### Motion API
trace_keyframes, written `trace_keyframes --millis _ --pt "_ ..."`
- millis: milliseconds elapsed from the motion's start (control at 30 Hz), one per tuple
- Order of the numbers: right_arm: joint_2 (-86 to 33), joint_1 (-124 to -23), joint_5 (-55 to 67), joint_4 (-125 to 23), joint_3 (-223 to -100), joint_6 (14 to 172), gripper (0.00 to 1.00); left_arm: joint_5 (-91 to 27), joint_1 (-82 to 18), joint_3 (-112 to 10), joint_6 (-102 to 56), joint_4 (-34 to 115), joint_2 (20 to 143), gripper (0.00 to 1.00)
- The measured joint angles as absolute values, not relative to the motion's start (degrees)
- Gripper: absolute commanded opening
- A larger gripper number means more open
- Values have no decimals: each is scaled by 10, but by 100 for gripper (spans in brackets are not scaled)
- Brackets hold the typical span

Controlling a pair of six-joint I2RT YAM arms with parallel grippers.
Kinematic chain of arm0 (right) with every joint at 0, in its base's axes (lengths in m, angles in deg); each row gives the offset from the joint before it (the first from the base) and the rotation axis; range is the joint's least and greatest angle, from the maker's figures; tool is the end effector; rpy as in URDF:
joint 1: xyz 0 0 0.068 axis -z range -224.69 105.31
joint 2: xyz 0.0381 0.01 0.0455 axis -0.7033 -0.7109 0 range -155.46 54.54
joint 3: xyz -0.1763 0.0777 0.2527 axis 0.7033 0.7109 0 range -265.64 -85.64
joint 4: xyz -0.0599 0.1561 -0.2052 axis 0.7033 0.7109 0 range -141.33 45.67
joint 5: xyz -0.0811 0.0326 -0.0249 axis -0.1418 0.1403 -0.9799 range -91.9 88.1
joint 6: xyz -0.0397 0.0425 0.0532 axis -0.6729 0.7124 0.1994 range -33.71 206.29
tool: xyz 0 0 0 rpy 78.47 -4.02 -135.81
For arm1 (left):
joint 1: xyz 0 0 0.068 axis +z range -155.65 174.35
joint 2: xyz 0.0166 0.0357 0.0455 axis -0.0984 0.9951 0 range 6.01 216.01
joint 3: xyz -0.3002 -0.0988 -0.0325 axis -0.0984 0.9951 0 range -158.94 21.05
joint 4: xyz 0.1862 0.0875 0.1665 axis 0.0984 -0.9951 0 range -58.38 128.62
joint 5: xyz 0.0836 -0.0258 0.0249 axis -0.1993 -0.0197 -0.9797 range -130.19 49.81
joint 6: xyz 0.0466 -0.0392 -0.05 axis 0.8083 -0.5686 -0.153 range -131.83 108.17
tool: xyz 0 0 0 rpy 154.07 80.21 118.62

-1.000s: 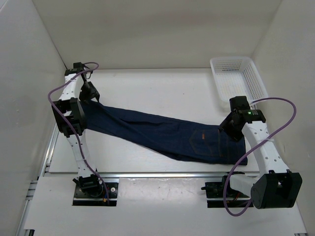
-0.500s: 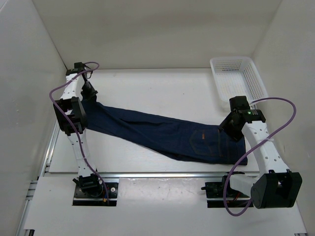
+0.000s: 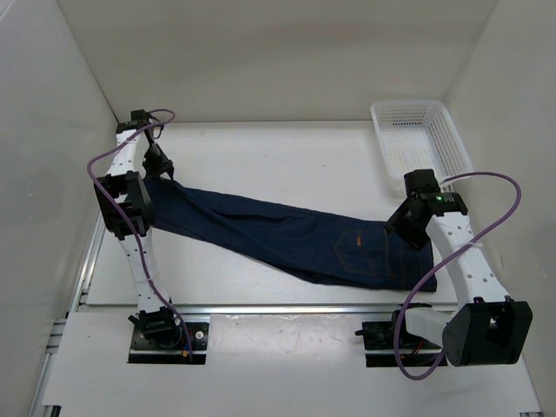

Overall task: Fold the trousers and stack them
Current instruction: Fold the trousers

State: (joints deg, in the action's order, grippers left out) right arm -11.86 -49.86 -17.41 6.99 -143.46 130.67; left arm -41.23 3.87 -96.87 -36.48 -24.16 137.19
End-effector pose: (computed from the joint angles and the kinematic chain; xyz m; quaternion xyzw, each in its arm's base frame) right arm 0.2058 0.0006 0.2921 0.3513 0.9054 -0.0369 0.2355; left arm 0.5068 0.0862 0.2110 -0.2926 0.9484 -0.0070 0.1217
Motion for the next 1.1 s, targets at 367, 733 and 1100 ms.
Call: trace_keyframes --millis 367,733,1100 --pt "-122 -499 -174 70 -1435 1307 62 -412 39 -969 -367 -239 1372 40" --pt "-122 -499 -174 68 -1435 1307 62 -409 39 -967 -364 -234 1372 14" --pt "-122 -499 -174 66 -1428 1307 62 -411 39 -958 -359 -230 1378 39"
